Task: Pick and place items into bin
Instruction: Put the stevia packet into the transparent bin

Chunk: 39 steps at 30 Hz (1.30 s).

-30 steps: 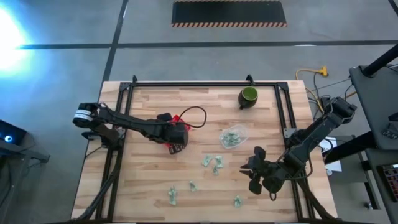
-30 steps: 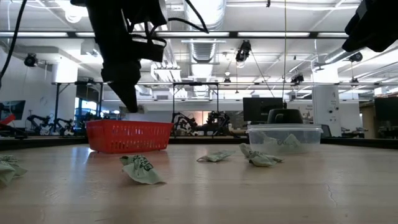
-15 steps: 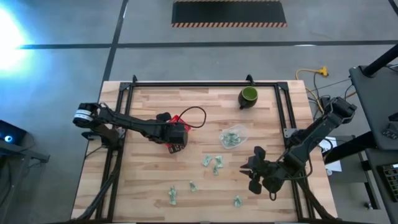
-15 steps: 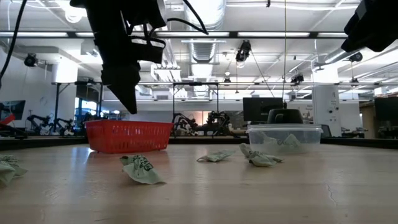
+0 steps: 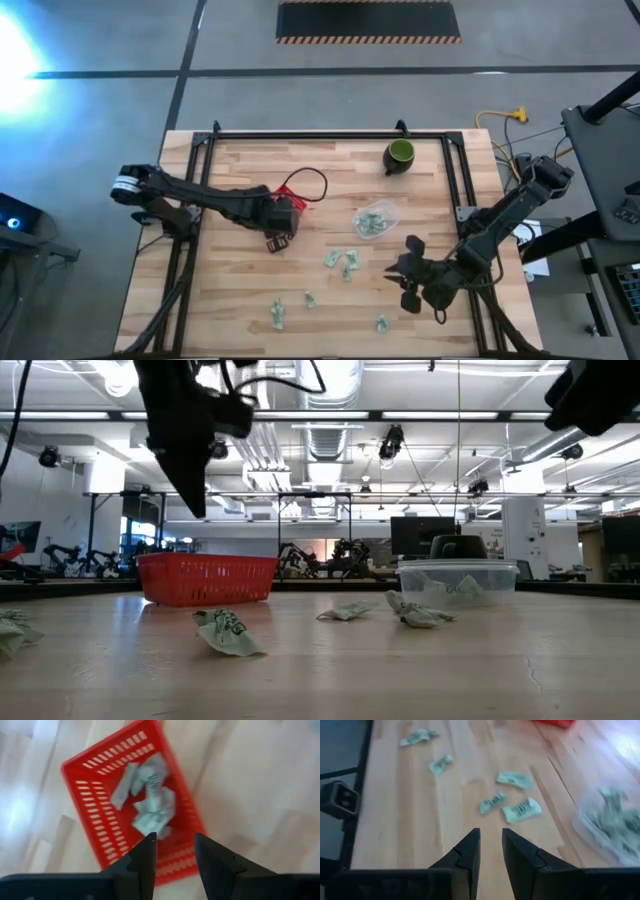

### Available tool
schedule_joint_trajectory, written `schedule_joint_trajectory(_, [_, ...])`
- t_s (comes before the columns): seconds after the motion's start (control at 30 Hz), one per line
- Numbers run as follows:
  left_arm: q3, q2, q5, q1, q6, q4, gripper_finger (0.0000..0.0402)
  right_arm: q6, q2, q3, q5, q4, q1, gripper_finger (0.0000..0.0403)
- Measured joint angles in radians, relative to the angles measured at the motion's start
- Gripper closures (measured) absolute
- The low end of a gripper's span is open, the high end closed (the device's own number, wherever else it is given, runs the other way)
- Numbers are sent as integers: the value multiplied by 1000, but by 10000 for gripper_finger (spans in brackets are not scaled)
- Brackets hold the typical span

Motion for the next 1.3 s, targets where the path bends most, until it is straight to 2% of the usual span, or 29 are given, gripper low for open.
schedule_joint_trajectory(0.27, [7, -107, -1, -81, -107, 21, 288, -228, 25, 0, -94, 145, -87, 304])
schedule_joint_trajectory(0.67, [5, -135, -32, -159, -172, 47, 288, -338, 150, 0, -319, 288, -268, 228])
schedule_joint_trajectory(0.93, [5, -129, -48, -206, -172, 65, 288, -370, 287, 3, -498, 438, -345, 221])
schedule_joint_trajectory(1.1, [5, -129, -54, -240, -172, 80, 288, -383, 361, 37, -515, 442, -365, 230])
schedule_joint_trajectory(1.3, [4, -129, -76, -262, -173, 84, 288, -387, 400, 59, -475, 441, -395, 230])
